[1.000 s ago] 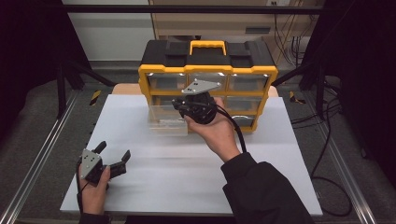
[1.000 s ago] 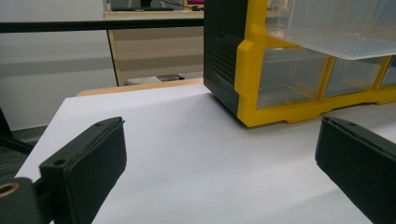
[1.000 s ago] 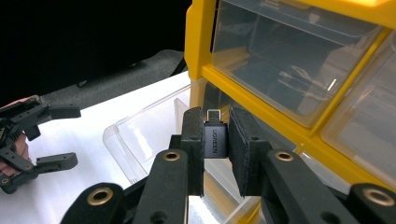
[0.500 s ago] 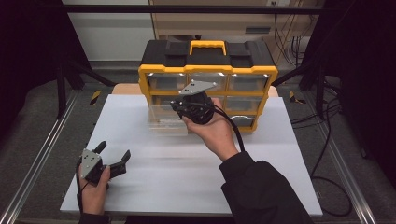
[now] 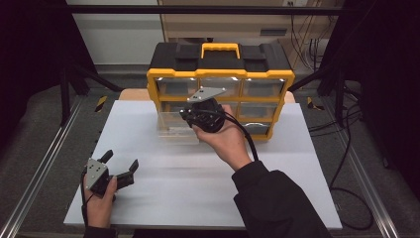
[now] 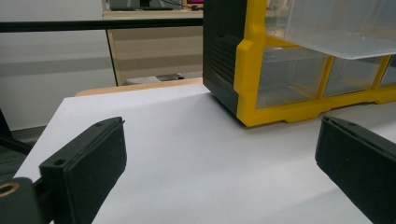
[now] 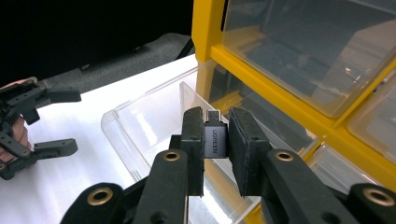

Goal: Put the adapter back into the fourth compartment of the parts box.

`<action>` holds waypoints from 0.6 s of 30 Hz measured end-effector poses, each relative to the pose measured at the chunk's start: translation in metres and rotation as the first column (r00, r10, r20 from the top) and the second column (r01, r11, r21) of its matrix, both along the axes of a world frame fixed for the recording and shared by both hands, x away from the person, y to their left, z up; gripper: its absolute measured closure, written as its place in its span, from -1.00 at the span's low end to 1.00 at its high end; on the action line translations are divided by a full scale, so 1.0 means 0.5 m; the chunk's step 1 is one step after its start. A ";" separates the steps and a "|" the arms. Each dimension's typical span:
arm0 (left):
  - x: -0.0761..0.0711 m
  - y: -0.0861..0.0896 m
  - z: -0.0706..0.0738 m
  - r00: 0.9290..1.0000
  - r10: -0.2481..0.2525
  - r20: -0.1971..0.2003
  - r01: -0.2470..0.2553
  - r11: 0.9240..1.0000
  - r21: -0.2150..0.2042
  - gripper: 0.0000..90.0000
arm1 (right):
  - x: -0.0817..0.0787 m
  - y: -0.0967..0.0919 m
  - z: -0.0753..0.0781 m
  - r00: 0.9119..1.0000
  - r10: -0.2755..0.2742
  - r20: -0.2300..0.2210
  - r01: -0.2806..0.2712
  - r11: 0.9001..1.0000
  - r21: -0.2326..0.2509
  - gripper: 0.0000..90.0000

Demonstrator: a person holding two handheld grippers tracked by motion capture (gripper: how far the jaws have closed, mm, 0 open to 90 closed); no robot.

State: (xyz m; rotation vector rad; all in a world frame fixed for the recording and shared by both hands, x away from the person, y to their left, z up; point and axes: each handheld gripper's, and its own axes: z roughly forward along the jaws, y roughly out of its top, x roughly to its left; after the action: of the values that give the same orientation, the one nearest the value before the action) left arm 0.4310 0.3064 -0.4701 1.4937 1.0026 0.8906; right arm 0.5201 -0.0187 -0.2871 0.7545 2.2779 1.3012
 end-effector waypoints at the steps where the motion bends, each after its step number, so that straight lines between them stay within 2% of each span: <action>1: 0.000 0.000 0.000 1.000 0.000 0.000 0.000 1.000 0.001 -0.96 | 0.003 0.001 -0.002 1.000 0.002 -0.004 -0.002 1.000 -0.005 0.69; 18: 0.001 -0.001 0.000 1.000 -0.003 -0.001 0.003 1.000 0.002 -0.96 | 0.013 0.015 -0.017 0.999 0.000 -0.038 -0.002 0.999 -0.038 0.69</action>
State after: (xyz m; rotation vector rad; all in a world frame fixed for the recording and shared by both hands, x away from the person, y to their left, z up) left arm 0.4313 0.3061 -0.4700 1.4964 1.0001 0.8892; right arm 0.5266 -0.0111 -0.2959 0.7709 2.3266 1.2501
